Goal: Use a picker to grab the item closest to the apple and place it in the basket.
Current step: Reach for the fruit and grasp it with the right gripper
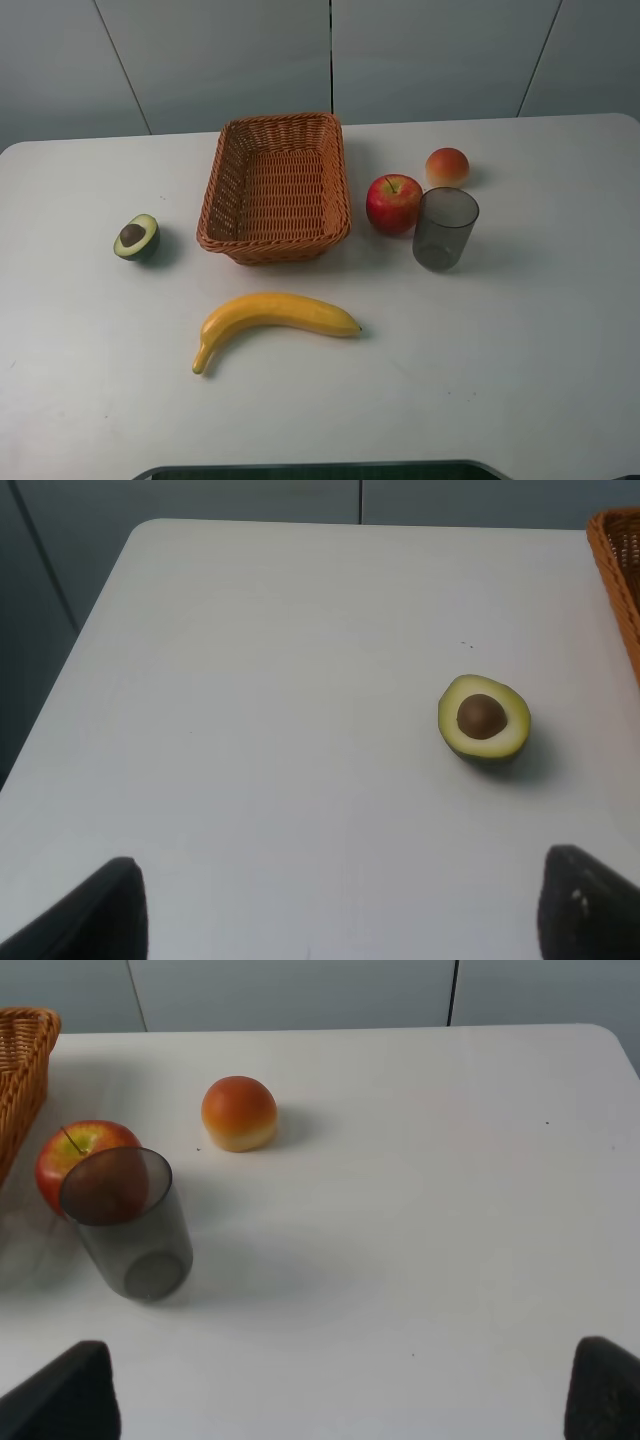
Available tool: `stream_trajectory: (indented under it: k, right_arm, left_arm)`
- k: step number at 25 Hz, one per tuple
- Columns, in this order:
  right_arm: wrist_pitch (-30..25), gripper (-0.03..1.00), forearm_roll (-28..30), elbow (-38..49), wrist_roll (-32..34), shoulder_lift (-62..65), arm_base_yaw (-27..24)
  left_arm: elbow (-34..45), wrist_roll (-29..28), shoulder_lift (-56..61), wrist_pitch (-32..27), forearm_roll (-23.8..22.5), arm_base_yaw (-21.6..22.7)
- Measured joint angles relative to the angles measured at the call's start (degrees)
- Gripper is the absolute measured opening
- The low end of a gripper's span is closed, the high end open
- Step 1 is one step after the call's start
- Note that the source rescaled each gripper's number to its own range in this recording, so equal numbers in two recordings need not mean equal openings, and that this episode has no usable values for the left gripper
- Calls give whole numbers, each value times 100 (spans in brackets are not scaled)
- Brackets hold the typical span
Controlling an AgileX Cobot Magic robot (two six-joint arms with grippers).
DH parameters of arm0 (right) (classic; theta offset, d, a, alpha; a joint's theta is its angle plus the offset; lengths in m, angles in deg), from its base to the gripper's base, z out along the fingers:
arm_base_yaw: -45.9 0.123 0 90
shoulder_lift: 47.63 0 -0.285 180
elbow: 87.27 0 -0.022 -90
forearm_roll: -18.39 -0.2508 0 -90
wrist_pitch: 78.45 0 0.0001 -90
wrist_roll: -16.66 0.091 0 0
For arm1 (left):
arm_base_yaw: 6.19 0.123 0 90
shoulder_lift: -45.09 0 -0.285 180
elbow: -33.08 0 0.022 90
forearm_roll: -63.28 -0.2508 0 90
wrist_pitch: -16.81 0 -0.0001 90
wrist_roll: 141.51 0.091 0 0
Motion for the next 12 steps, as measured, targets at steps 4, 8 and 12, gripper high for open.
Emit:
stream_trajectory:
  k: [4, 8, 12]
  right_arm:
    - [0, 96, 0, 0, 0, 0, 0]
    - [0, 96, 0, 0, 0, 0, 0]
    - [0, 96, 0, 0, 0, 0, 0]
  left_arm:
    - [0, 0, 0, 0, 0, 0]
    - [0, 0, 0, 0, 0, 0]
    - [0, 0, 0, 0, 0, 0]
